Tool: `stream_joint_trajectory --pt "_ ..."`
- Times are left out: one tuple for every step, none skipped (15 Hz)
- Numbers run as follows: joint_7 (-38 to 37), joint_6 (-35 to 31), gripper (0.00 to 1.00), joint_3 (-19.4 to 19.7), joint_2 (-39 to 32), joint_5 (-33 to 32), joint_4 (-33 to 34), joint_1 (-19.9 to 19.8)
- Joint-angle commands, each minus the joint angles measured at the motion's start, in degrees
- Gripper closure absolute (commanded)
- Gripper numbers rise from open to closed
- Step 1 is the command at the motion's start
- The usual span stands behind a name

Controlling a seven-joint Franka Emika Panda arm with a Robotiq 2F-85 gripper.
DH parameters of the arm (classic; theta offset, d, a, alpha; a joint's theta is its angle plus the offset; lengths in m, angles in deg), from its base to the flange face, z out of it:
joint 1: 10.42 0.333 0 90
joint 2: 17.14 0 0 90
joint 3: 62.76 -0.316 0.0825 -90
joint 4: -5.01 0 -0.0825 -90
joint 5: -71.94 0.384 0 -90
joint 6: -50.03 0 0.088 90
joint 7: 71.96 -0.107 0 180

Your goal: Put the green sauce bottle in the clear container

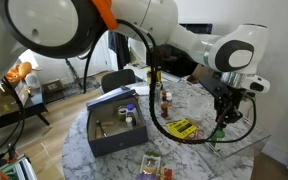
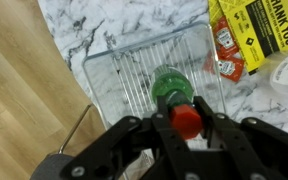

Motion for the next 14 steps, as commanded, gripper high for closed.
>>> stream_joint_trajectory --pt "0.56 0.59 0.92 -0.48 -0.21 0.23 -0.80 0.08" --pt "0.53 0.58 0.92 -0.55 -0.23 0.27 -1.07 0.13" --pt "0.48 0.58 0.92 -0.61 -0.36 0.29 -1.34 0.19" --pt "0.33 0.65 0.92 -0.60 -0.48 0.29 -1.63 0.25" --pt "0.20 0.84 0.52 -0.69 -0.53 0.42 -1.91 0.23" --pt "0.01 0.93 0.43 -0.60 -0.49 0.32 -2.26 0.30" --pt "0.04 1.05 0.36 -0.59 -0.41 0.32 -2.44 0.27" --pt "-0.15 1.11 0.29 -0.44 0.03 0.38 -2.22 0.15" --pt "-0.29 0.88 0.21 -0.26 1.13 0.46 -2.08 0.06" --pt "-0.07 0.47 0.14 0.17 4.07 0.26 -2.49 0.08" --pt "0.38 -0.89 0.07 0.49 6.79 0.21 -3.31 0.20" --pt "0.60 -3.14 0.01 1.29 8.59 -0.88 -4.27 0.95" --pt "0.83 -5.68 0.00 2.44 11.18 -2.86 -5.86 1.98" --pt "2.12 -8.20 0.00 2.55 14.06 -3.62 -7.31 2.16"
